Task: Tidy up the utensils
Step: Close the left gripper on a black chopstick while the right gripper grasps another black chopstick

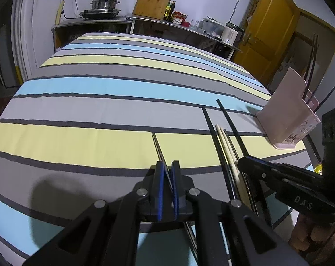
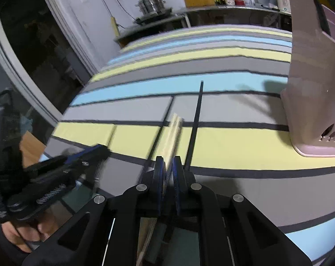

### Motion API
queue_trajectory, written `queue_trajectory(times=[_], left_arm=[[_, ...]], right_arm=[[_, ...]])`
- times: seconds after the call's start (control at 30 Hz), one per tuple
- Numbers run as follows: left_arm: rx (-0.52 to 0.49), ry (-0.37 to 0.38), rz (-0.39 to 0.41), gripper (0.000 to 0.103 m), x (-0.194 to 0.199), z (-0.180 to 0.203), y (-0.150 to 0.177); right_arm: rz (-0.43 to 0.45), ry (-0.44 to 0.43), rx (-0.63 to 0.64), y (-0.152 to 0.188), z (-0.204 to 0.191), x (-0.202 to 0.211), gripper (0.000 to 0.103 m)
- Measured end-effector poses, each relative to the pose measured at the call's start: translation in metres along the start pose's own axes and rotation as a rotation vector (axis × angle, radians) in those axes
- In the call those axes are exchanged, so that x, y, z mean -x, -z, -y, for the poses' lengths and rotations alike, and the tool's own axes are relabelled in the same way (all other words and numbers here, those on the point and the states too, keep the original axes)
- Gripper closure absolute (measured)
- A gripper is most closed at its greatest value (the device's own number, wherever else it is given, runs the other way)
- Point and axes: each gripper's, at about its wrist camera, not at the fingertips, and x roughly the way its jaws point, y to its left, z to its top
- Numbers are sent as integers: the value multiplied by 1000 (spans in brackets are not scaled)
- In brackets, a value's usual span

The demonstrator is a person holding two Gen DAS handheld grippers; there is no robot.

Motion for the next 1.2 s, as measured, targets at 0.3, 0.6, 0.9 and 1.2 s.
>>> queue_trajectory(times=[0.3,0.6,0.9,1.2], left_arm=[[1,7,-6,93,-1,-1,-1],[24,-12,-48,93,-8,1,-12],[-23,-57,-69,93,-15,10,-18],[-74,-92,-83,98,-18,16,-24]], right_arm=[[-12,76,17,-3,-1,4,94],[-34,116,-16,-20,1,-5,94],[-48,167,14,-28,-3,-12,95],[-44,118,0,-28,2,-5,98]])
